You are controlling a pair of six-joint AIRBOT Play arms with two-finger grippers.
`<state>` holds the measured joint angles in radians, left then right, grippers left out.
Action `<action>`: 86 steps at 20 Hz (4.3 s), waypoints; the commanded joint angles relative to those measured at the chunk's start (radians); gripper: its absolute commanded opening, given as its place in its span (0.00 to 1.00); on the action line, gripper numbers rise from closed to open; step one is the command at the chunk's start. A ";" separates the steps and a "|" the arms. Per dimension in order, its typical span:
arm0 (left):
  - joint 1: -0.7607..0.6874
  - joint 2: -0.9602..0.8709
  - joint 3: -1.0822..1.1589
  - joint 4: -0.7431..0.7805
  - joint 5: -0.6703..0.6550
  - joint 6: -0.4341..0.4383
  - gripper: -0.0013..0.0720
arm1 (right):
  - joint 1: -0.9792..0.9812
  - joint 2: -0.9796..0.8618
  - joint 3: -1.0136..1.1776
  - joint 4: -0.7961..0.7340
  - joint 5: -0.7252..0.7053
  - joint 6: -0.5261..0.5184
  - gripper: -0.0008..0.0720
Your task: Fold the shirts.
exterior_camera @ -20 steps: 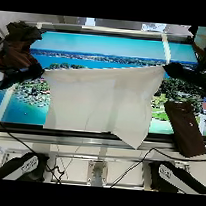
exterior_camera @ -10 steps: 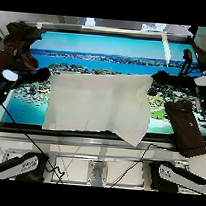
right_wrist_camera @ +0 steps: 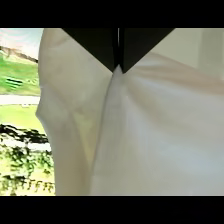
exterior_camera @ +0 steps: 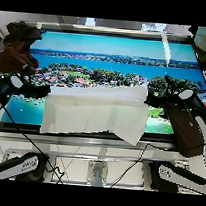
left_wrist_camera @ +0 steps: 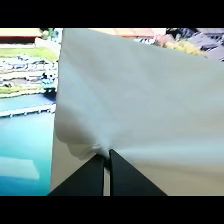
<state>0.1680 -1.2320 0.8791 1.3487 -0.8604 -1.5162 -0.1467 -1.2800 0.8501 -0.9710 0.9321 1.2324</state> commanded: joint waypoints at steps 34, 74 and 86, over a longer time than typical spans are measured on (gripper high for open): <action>0.065 0.864 -0.424 0.111 -0.356 -0.162 0.96 | -0.151 0.618 -0.533 -0.014 0.185 0.146 0.57; 0.318 0.482 -0.554 -0.100 -0.333 -0.237 0.58 | -0.153 0.615 -0.752 0.302 -0.150 0.096 0.05; 0.318 0.398 -0.550 -0.174 -0.141 -0.237 0.69 | -0.152 0.615 -0.752 0.381 -0.141 0.042 0.05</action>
<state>0.4850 -0.8196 0.3302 1.2068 -1.0561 -1.7550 -0.2989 -0.6651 0.0975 -0.5980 0.7856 1.2785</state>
